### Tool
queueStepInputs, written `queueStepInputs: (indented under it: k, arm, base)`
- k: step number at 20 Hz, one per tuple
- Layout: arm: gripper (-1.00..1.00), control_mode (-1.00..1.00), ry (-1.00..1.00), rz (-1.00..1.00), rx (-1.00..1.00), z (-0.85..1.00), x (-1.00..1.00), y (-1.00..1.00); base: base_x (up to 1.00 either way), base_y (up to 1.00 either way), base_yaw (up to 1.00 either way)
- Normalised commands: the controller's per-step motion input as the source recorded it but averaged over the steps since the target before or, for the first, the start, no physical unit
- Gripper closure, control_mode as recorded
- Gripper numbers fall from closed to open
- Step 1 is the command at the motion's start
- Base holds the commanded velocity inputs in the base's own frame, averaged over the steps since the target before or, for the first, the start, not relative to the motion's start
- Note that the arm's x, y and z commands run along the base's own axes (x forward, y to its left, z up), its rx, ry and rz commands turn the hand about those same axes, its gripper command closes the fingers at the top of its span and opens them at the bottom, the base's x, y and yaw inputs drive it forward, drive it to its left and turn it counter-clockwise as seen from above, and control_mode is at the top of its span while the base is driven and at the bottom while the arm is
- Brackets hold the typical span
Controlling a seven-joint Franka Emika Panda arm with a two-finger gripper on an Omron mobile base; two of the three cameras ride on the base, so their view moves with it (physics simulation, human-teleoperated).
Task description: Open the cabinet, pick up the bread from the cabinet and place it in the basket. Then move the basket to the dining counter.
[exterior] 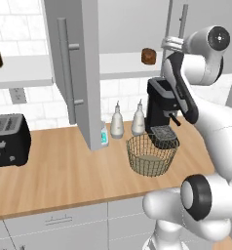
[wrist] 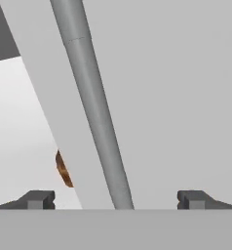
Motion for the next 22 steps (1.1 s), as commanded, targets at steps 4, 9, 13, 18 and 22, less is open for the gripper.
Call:
queueStepInputs:
  k: [4, 9, 13, 18, 22]
  arm:
    - [-1.0, -1.0, -0.01, 0.0, 0.0, 0.0, 0.42, -0.06]
    - [-1.0, -1.0, -0.01, 0.0, 0.0, 0.0, 0.46, -0.05]
    - [1.0, -1.0, 0.0, 0.0, 0.0, 0.0, 0.45, -0.07]
    - [1.0, -1.0, 0.0, 0.0, 0.0, -0.01, 0.44, -0.15]
    - [1.0, -1.0, 0.0, 0.01, 0.02, -0.03, 0.04, -0.29]
  base:
    - [0.0, 0.0, 0.0]
    - [0.0, 0.0, 0.0]
    - [0.0, 0.0, 0.0]
    - [0.0, 0.0, 0.0]
    - [0.0, 0.0, 0.0]
